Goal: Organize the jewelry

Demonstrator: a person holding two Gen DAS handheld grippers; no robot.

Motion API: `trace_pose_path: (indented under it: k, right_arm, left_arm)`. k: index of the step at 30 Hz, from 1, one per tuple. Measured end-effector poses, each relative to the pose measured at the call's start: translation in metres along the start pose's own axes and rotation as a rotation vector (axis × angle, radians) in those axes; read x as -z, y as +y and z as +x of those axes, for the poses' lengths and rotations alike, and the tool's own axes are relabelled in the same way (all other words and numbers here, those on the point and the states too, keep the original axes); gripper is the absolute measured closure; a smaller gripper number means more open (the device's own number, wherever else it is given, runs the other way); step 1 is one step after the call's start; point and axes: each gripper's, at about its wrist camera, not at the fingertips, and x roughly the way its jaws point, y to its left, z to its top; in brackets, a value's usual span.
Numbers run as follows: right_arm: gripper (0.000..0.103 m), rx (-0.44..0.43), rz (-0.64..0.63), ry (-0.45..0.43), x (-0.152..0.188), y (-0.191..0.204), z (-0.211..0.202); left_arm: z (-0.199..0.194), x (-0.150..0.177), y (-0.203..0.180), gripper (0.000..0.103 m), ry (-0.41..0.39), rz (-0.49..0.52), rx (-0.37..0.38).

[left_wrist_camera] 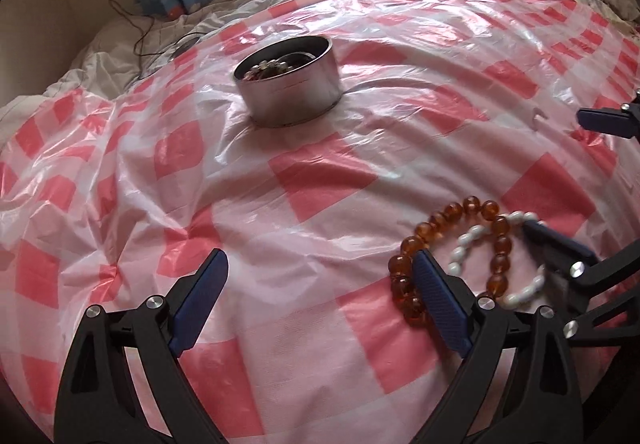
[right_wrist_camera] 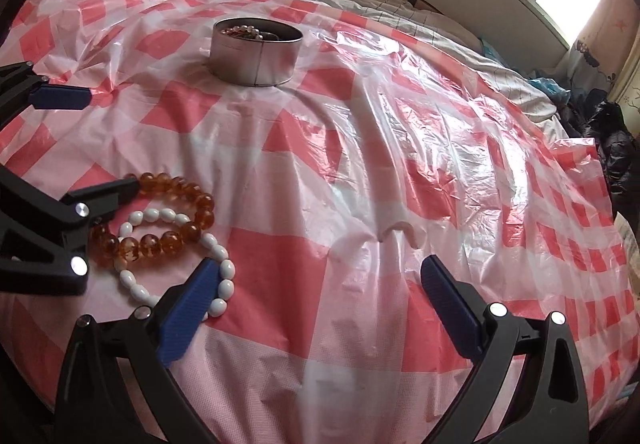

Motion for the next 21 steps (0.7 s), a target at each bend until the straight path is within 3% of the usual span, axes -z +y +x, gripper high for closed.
trace_pose_path:
  k: [4,7,11,14,19,21]
  right_arm:
    - [0.008,0.034,0.050,-0.007,0.000,-0.012,-0.001]
    - [0.008,0.002,0.060,-0.077,-0.001,-0.013,-0.014]
    - [0.008,-0.148,0.005,-0.186,-0.001,0.000,-0.037]
    - [0.009,-0.302,0.041,-0.137,-0.004,-0.003,-0.028]
    - [0.029,-0.531,0.258,-0.063,-0.003,-0.033,-0.009]
    - [0.048,-0.566,0.321,-0.038,-0.001,-0.043,-0.002]
  left_arm:
    - [-0.007,0.000,0.034,0.014,-0.024,-0.123,-0.137]
    - [-0.010,0.002,0.051,0.014,-0.029,-0.206,-0.093]
    - [-0.009,0.001,0.032,0.014,-0.034,-0.115,-0.027]
    - [-0.006,-0.001,0.011,0.014,-0.038,-0.027,0.000]
    - [-0.003,-0.001,0.005,0.015,-0.021,-0.042,0.089]
    - [0.000,-0.001,0.008,0.032,-0.005,-0.072,0.147]
